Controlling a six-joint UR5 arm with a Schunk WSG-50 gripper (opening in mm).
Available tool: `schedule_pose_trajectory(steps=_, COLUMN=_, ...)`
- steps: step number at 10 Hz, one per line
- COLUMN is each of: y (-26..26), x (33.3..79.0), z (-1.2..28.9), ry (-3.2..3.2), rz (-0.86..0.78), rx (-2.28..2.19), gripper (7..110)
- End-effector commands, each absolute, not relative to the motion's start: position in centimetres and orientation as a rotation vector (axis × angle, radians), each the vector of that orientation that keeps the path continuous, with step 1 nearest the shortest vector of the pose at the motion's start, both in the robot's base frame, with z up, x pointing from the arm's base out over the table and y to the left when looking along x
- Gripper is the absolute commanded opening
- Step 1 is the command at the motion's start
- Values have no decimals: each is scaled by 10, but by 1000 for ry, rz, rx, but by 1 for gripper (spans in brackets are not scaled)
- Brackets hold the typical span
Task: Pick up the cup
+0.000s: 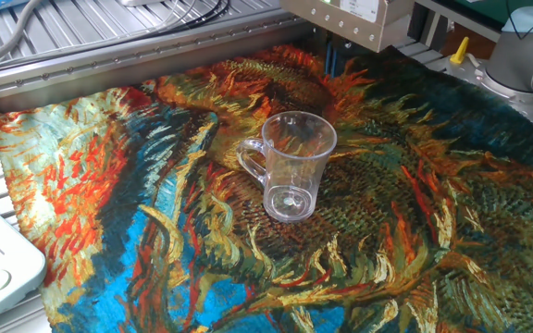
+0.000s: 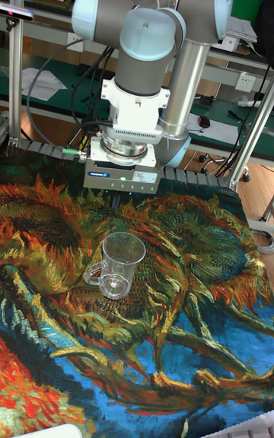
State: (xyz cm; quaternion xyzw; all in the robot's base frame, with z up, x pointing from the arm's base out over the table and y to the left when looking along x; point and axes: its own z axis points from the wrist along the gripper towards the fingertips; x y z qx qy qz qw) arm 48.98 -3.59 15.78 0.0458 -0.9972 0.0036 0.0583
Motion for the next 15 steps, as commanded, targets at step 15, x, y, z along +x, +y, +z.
schedule_pose_trajectory(steps=15, y=-42, x=517, z=153, ry=-3143, rz=35, rx=120, gripper=7)
